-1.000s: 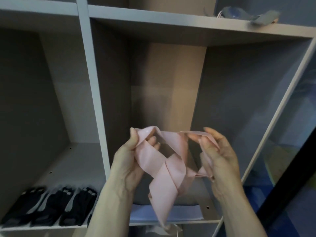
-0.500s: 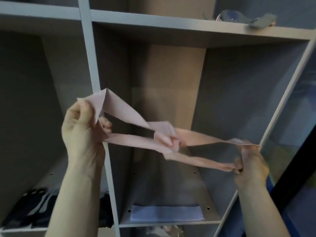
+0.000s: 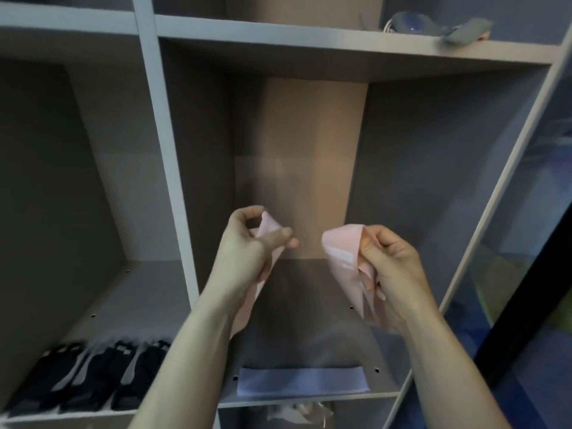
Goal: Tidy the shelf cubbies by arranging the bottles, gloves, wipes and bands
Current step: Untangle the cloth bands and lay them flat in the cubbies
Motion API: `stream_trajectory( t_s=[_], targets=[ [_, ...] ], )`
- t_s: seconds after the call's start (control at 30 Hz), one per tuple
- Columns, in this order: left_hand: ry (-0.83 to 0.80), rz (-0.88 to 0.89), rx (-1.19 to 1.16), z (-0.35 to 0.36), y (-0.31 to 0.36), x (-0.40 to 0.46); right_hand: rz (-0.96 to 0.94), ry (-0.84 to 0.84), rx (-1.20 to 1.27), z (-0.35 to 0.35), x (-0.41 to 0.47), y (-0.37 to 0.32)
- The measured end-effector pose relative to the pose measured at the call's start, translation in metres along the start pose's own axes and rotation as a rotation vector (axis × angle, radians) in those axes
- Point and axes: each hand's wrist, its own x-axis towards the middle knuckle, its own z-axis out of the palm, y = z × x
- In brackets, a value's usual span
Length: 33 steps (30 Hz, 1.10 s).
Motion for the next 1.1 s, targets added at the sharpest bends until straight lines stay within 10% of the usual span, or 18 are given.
stream_trajectory(
  t_s=[0.4,0.7,1.1],
  targets=[
    [-0.215,-0.005,0.113,0.002,0.003,-0.009,-0.114,-0.095,-0.087,0.018,0.005,0.0],
    [-0.299,0.002,-0.109,-0.009,0.004,-0.007,-0.242,-0.156,-0.607,0.008,0.016,0.032],
    [-0.244,-0.053,-0.094,-0.004,-0.009,-0.009,-0.118,-0.232,-0.112,0.018,0.012,0.02]
  ],
)
